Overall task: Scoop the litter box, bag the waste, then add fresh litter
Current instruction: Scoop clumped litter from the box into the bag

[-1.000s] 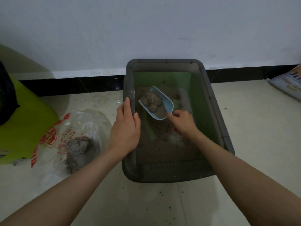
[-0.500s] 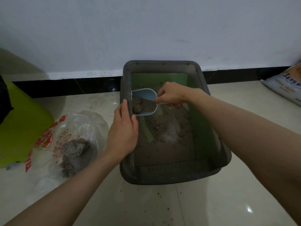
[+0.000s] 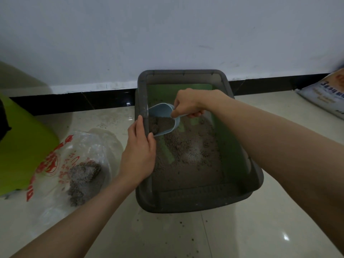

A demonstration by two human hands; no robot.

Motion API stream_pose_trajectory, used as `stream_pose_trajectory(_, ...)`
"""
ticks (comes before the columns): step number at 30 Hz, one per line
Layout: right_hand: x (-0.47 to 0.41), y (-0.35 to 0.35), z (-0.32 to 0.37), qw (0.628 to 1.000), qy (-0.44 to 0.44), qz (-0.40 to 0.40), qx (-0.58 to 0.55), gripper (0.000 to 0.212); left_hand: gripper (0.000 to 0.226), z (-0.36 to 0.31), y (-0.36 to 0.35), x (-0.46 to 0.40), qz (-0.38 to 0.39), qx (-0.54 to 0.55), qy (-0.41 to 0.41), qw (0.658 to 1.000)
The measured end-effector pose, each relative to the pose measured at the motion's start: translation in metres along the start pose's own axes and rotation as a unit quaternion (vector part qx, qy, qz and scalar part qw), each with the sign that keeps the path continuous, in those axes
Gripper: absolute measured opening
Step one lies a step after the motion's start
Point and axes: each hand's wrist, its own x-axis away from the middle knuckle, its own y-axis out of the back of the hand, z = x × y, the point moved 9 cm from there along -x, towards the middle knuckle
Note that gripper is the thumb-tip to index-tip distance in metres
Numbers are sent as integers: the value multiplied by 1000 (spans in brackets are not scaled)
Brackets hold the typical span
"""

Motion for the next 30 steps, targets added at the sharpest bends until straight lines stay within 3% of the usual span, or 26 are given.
stream_pose_trajectory(21,-3,9,32,991,9,0,131,36,57,-1,0,1,1,1,2,1000)
stream_pose_trajectory(30,2,-11,3,1000,2,18,3,33,56,-1,0,1,-4,-5,3,1000)
